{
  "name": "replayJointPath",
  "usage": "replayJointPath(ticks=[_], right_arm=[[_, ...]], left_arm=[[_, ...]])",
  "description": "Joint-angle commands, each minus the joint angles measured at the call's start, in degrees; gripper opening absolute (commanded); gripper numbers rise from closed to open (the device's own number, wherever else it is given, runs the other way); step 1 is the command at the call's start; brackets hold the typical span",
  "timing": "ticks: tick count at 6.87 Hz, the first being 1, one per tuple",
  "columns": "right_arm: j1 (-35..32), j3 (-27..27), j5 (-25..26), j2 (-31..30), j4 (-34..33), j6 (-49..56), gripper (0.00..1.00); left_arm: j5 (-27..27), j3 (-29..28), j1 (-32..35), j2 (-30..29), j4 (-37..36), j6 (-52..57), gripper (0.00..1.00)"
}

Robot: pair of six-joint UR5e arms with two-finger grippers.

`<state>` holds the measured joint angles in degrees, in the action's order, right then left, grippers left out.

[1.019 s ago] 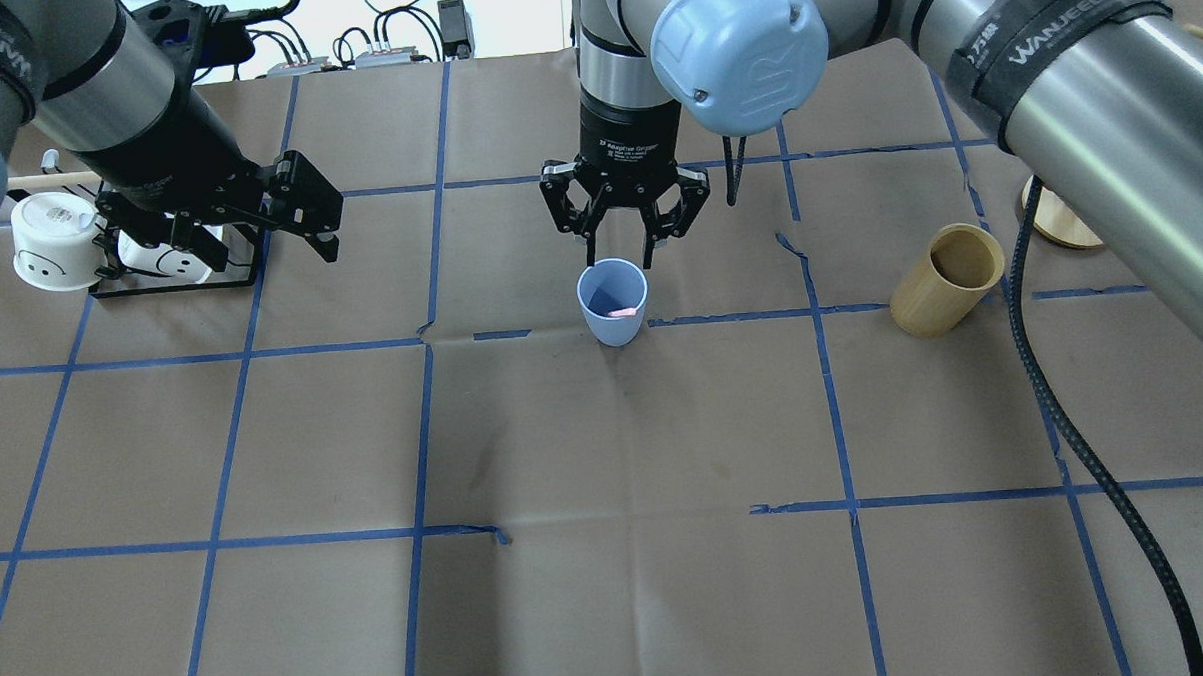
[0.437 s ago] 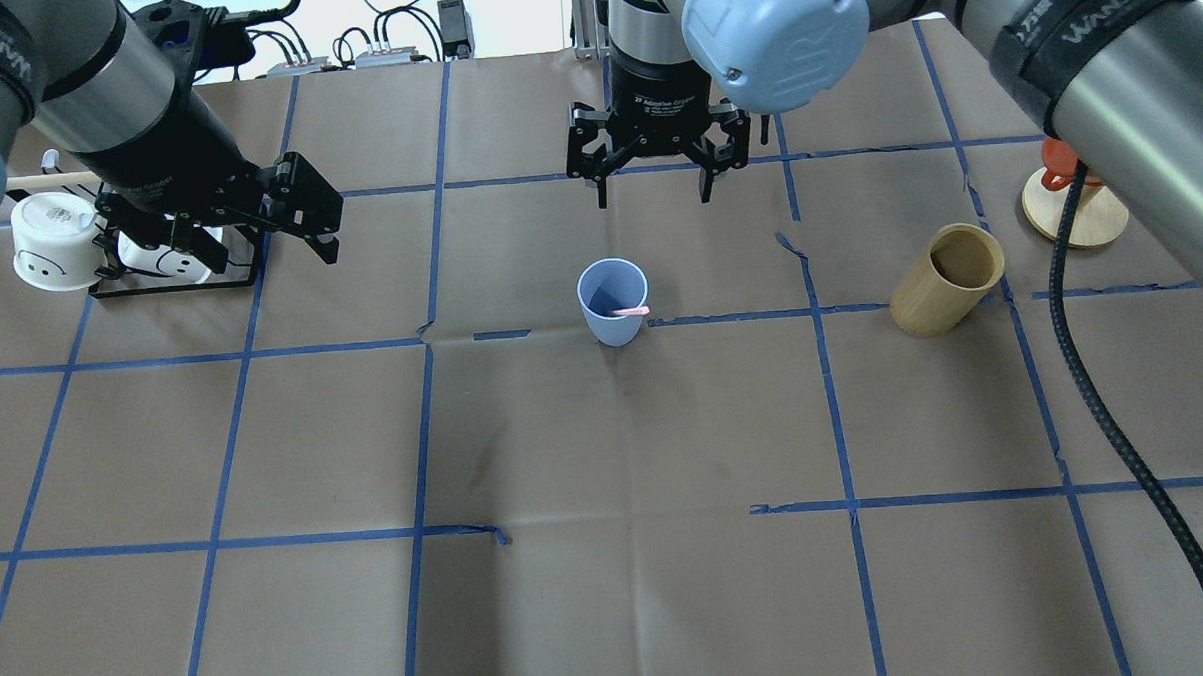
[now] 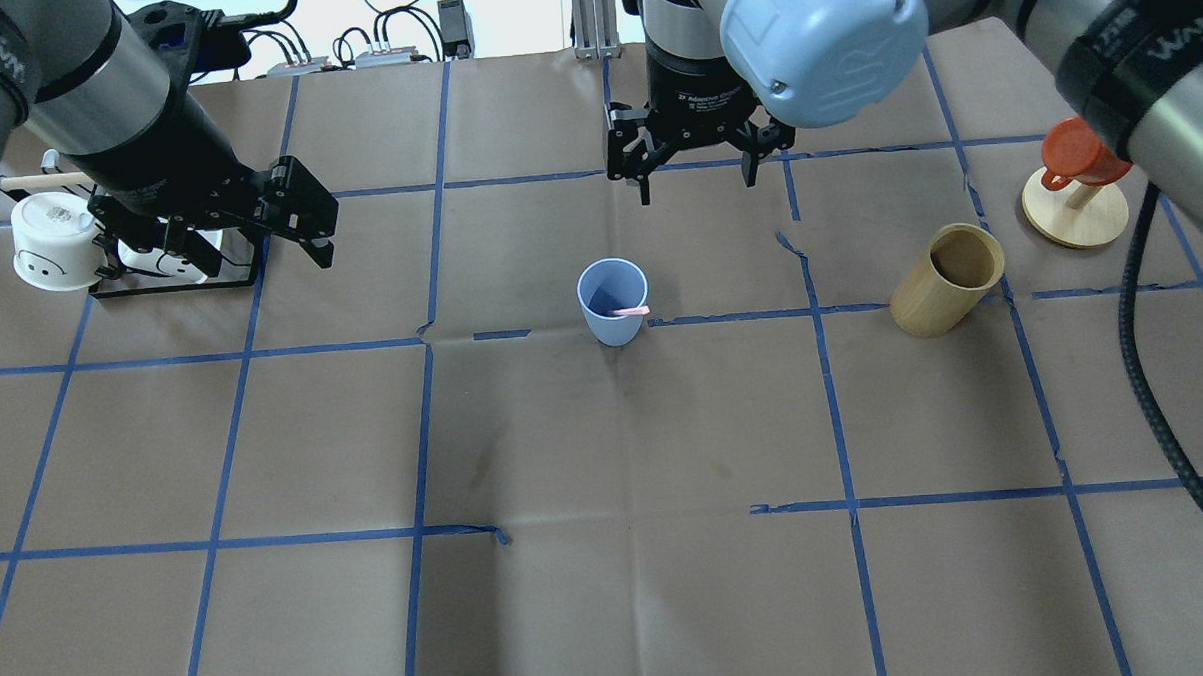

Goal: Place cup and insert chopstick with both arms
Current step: 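Move the right gripper back toward the tan bamboo cup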

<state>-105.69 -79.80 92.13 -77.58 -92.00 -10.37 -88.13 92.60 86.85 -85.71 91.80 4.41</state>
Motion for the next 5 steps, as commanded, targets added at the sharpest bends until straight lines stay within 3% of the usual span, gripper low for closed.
replayJointPath(ticks=[1, 3, 4, 5], right_arm=[[6.0, -7.4, 0.9, -8.6, 0.8, 6.8, 0.99], [12.7, -19.1, 0.3, -19.0, -1.2, 11.2, 0.99], [15.1, -21.5, 1.0, -21.6, -5.3, 12.8, 1.00], [15.7, -22.0, 0.9, -22.7, -5.2, 13.4, 1.00]], left_arm=[[0.0, 0.0, 0.1, 0.0, 0.0, 0.0, 1.00], [0.0, 0.0, 0.1, 0.0, 0.1, 0.0, 1.00], [0.0, 0.0, 0.0, 0.0, 0.0, 0.1, 1.00], [0.0, 0.0, 0.0, 0.0, 0.0, 0.1, 1.00]])
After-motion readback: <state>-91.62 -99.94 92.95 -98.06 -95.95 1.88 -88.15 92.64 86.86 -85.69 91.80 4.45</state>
